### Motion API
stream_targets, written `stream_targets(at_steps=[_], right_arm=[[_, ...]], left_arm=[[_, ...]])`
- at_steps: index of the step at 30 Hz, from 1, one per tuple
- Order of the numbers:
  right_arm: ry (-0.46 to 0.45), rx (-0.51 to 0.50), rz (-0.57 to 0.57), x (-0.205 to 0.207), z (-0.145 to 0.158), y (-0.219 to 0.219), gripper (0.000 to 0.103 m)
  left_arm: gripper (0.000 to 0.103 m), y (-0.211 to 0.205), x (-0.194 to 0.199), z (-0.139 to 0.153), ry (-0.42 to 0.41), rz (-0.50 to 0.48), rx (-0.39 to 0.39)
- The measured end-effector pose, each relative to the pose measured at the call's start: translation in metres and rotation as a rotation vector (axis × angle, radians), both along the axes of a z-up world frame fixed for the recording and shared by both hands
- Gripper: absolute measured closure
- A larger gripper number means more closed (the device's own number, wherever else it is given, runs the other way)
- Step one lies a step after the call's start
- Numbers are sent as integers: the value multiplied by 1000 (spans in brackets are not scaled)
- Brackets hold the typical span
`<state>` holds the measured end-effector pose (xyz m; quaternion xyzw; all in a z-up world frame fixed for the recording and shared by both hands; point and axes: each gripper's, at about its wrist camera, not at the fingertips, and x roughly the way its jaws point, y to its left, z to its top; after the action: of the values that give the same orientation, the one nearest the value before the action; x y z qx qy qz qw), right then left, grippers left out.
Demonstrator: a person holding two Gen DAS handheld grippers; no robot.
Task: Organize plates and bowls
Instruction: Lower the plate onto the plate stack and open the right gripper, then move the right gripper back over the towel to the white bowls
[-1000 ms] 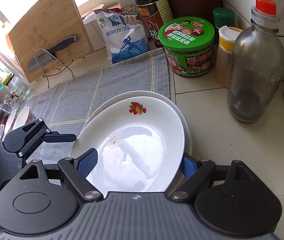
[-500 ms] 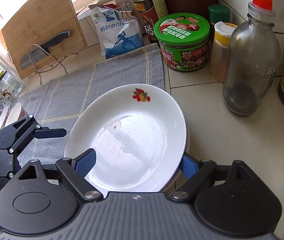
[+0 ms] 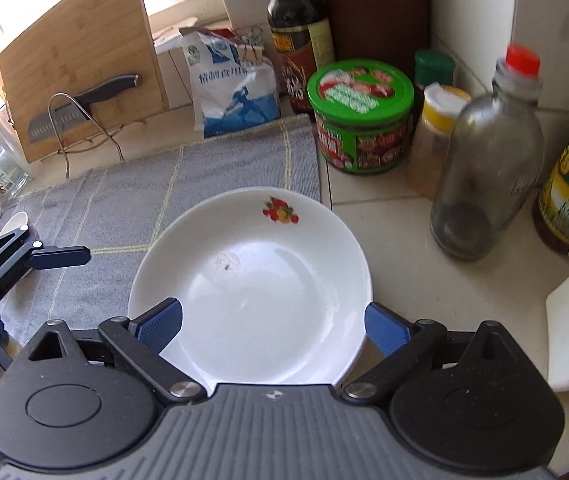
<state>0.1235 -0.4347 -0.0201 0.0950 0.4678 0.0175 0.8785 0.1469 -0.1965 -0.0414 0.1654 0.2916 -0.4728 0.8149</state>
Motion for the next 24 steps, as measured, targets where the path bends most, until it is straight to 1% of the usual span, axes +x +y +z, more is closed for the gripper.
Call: stream_targets(at_steps=[1,3,5,9,11,12,15,17,20,22,24], right_arm=[[-19,-25,-6,0,3,5,1],[-66,-60,-21,-2,9,16,0],[-107,-59,-33,-3,12,25,0],[-181,-80,-57,-4,15,45,0],[-209,-94,-47,-1,16,55,0],[-222,-122,-42,0,16,62,0],[-259,-207,29,6,14,86,0],[-276,-232,85,13,12,102,0],[-278,-218,212,26,4,129,0],[-277,-205,292,34,-1,148,0],[-269,-180,376,40,-5,170,0]], left_arm=[[4,4,0,3,-8,25,-11],[3,13,-3,9,-27,73,-28],[3,23,-4,13,-38,123,-44],[3,41,-9,12,-57,218,-45],[3,51,-9,10,-47,262,-40],[3,56,-8,8,-37,284,-38],[3,67,-8,4,-24,345,-33],[3,75,-11,3,-22,399,-32],[3,91,-19,3,-34,524,-25],[3,106,-23,4,-22,621,-19],[3,126,-30,5,-13,693,-13]])
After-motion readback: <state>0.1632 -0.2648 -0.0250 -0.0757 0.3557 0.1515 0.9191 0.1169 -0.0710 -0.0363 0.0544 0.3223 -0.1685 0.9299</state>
